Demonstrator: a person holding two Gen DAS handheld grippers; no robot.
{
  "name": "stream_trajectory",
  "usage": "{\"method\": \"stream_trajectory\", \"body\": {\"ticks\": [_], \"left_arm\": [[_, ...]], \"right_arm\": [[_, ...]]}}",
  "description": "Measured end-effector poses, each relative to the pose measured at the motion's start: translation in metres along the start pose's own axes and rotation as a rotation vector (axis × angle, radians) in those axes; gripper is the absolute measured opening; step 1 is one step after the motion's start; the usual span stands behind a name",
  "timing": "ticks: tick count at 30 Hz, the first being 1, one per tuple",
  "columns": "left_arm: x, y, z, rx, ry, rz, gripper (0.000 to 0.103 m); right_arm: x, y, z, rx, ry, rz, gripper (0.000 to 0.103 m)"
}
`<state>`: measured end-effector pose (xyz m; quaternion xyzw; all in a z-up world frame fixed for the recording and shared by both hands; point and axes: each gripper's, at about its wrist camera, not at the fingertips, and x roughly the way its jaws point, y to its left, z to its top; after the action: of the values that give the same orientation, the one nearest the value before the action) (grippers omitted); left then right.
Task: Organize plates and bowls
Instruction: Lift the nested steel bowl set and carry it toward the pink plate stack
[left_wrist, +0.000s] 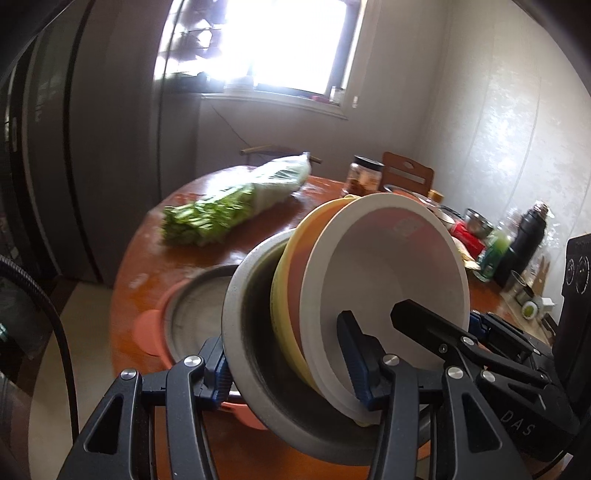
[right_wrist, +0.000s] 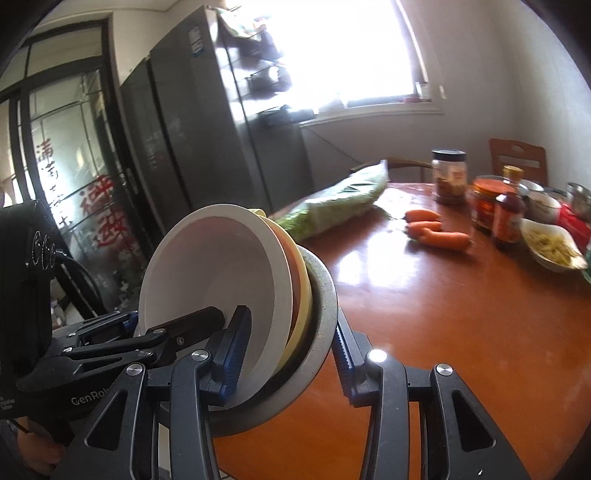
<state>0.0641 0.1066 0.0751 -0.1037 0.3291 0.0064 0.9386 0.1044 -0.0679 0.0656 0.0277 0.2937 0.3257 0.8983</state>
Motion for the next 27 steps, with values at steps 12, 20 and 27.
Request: {"method": "stream_trajectory", "body": {"ticks": [12,20,27], "left_arm": [[0.018,0.056,0.007,-0.043,0.017,0.053,0.051],[0.042,0.069,-0.003,-0.062,0.065,0.061,0.051],[0.055,0.077,-0.008,-0.075,0.085,0.055,0.051]], "right_arm": [[0.058,0.031,0.01,-0.027,0.05,0.057,0.044],[0.088,0.031,-0.001,-0.013,0.109,0.062,0.044],[0.098,0.031,-0.01,-0.012,0.136,0.054,0.044]]}}
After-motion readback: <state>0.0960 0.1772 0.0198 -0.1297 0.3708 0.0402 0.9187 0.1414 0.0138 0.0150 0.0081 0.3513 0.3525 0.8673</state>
